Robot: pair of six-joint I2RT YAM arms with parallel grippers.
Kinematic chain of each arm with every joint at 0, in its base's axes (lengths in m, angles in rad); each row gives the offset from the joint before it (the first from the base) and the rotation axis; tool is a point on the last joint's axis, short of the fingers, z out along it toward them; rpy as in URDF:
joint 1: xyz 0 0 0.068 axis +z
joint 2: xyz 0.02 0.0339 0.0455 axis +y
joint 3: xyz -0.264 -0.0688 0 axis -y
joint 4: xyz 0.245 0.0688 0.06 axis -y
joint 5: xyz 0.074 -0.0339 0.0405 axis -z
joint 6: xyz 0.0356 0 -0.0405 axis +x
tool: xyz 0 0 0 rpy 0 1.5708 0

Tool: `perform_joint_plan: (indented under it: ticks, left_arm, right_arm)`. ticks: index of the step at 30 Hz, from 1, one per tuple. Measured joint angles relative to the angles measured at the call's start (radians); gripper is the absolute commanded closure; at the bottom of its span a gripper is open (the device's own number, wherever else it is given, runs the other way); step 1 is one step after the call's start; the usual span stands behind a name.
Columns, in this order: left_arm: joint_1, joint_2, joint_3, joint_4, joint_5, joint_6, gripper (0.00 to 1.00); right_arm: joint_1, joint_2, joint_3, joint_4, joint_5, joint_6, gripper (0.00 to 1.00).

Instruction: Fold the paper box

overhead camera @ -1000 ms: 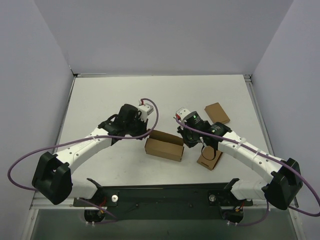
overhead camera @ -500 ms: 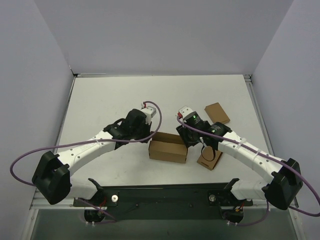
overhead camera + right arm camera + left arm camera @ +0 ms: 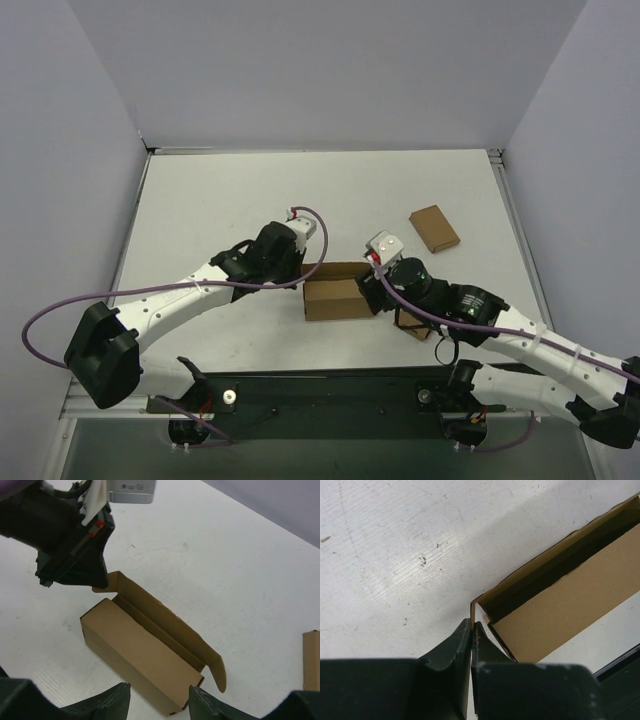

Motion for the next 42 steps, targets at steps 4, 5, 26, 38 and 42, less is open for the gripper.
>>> perform_joint_plan:
  ticks: [4,5,26,38,42]
  left_arm:
    - [-0.006,0.0,0.0,-0.002,0.0,0.01,0.95]
    - [-0.007,0.0,0.001,-0.003,0.0,0.012,0.95]
    - [-0.013,0.0,0.02,-0.012,0.002,0.031,0.98]
    - [-0.022,0.0,0.02,-0.011,0.033,0.052,0.98]
    - [-0.023,0.0,0.02,-0.011,0.04,0.061,0.98]
  right_arm:
    - [0.068,0.081,-0.019,0.065,-0.004,-0.035,0.43]
    - [0.077,0.111,-0.027,0.08,-0.007,-0.047,0.4]
    - [0.105,0.354,-0.037,0.187,-0.078,-0.201,0.46]
    - [0.082,0.375,-0.096,0.245,-0.103,-0.203,0.46]
    - [0.064,0.397,-0.1,0.275,-0.1,-0.198,0.46]
